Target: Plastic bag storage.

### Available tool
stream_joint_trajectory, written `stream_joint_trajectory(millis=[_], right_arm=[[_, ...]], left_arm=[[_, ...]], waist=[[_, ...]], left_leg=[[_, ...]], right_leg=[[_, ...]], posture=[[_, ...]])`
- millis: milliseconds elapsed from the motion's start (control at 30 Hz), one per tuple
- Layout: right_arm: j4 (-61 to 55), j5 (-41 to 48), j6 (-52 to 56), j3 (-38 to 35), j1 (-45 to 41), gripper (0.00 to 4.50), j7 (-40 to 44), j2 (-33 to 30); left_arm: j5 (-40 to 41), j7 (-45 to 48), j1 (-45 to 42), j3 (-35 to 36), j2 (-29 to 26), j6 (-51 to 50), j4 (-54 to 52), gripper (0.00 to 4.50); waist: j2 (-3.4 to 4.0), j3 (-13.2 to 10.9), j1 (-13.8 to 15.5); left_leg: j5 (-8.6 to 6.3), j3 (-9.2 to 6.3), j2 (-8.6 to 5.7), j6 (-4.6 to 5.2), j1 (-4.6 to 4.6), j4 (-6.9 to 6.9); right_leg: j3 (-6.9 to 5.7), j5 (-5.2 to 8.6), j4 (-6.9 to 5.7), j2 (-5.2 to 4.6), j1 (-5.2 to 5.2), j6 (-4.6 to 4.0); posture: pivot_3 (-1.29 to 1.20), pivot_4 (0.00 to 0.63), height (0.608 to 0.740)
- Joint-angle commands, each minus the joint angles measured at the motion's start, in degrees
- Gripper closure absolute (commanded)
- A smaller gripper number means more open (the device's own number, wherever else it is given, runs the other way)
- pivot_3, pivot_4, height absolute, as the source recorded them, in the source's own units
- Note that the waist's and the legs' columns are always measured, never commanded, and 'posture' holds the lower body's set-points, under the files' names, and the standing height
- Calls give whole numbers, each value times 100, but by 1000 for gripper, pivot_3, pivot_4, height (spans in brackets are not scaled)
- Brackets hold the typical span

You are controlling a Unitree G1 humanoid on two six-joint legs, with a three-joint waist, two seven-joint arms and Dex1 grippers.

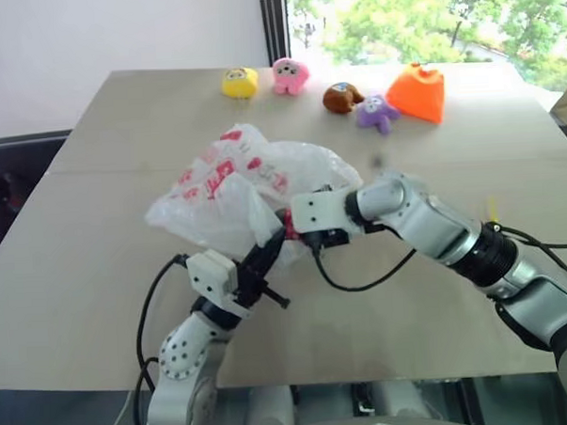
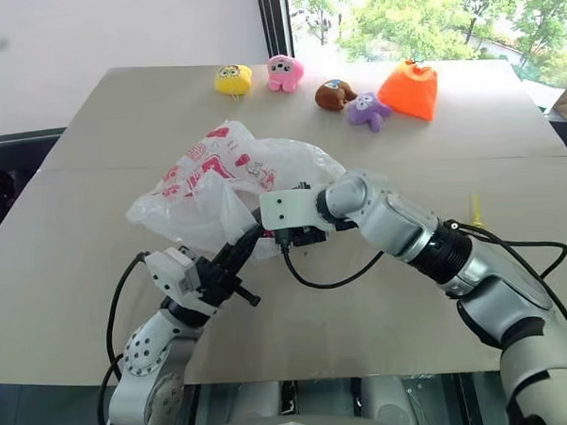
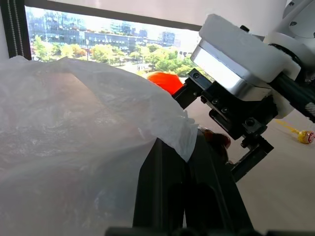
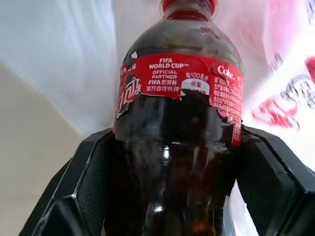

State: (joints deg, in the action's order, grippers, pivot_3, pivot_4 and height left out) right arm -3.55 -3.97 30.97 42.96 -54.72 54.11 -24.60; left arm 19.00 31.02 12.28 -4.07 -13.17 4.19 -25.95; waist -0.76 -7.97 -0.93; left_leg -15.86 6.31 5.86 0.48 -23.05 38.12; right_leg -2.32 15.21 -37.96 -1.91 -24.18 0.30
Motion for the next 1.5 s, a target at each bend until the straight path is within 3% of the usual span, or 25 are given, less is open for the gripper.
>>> stream_joint_trajectory(millis=[33, 167, 333, 467, 567, 700, 767, 867, 1000, 1100, 1200, 1333, 1500], right_arm=[[414, 226, 356, -742, -129, 1445, -682, 1044], [1349, 834, 1130, -1933, 200, 1445, -1708, 2592], [2293, 1261, 755, -3459, 163, 1445, -2960, 3263], [1963, 1622, 751, -4438, 296, 1445, -3676, 3150], [1676, 1803, 909, -5130, 433, 1445, -4317, 3059], [1173, 1875, 1099, -5474, 653, 1445, -4757, 2839], [757, 2123, 1615, -5438, 778, 1445, -4608, 2750], [306, 2375, 2161, -5380, 934, 108, -4531, 2683], [-458, 2832, 3133, -5112, 1255, 44, -3989, 2086], [-1413, 3258, 3712, -4615, 1550, 44, -3279, 1164], [-2381, 4035, 4211, -4836, 1889, 44, -2627, 335], [-3426, 4012, 3064, -5561, 3046, 44, -2200, -512], [-3760, 3752, 1713, -6440, 3561, 44, -3462, 537]], left_arm=[[142, 234, 69, -273, -73, 65, -332, 4500], [740, 602, 325, -430, -263, -122, -615, 4500], [1183, 755, 573, -321, -458, -301, -766, 4500], [1475, 760, 617, 41, -495, -228, -714, 4500], [1713, 769, 490, 306, -470, -228, -592, 4500], [1802, 743, 207, 510, -473, -338, -464, 4500], [1825, 660, -51, 564, -467, -456, -353, 4500], [1859, 400, -486, 571, -329, -707, -136, 4500], [1857, 139, -993, 412, -120, -1124, 80, 4500], [1959, 4, -1187, 374, 21, -1382, 147, 4500], [1831, -62, -1328, 337, 70, -1471, 225, 4500], [1681, -85, -1455, 414, 30, -1468, 292, 4500], [1631, 17, -1500, 442, -74, -1529, 322, 4500]], waist=[[0, 0, -28], [2, -1, -27], [1, -2, 78], [2, -2, 35], [4, -3, 14], [5, -4, 12], [6, -4, -1], [8, -4, -35], [10, -2, -13], [9, -2, 46], [9, -2, 42], [6, 0, 58], [6, 0, -6]], left_leg=[[0, 6, 2, 0, 3, 0], [11, 33, 20, -20, 3, 0], [10, 33, 12, -28, -17, 13], [10, 22, -6, -22, -77, 40], [12, 20, 4, -25, -73, 25], [12, 24, 6, -26, -75, 18], [12, 33, 3, -25, -75, 18], [12, 37, 4, -25, -68, 20], [13, 31, 11, -26, -63, 22], [12, 28, 1, -26, -71, 28], [11, 26, -12, -24, -74, 28], [8, 3, -10, -18, -68, 25], [12, -11, -12, -25, -47, 32]], right_leg=[[4, 0, -2, 2, 0, 0], [8, 0, -11, 13, -9, -4], [-2, -1, -1, -3, -9, -1], [-3, -9, -8, -13, -54, 10], [0, -10, -11, 0, -63, 13], [3, -9, -6, 3, -67, 12], [9, -10, -4, -1, -67, 14], [20, -10, -11, 4, -68, 15], [19, -10, -21, 15, -67, 14], [16, -10, -11, 3, -62, 15], [21, -11, -5, -5, -62, 19], [9, -10, -3, 3, -52, 19], [44, -11, -29, 15, -50, 20]], posture=[[0, 150, 740], [0, 150, 740], [0, 150, 740], [0, 150, 740], [0, 150, 740], [0, 150, 740], [0, 150, 740], [0, 150, 740], [0, 150, 740], [0, 150, 740], [0, 150, 740], [0, 150, 740], [0, 150, 740]])
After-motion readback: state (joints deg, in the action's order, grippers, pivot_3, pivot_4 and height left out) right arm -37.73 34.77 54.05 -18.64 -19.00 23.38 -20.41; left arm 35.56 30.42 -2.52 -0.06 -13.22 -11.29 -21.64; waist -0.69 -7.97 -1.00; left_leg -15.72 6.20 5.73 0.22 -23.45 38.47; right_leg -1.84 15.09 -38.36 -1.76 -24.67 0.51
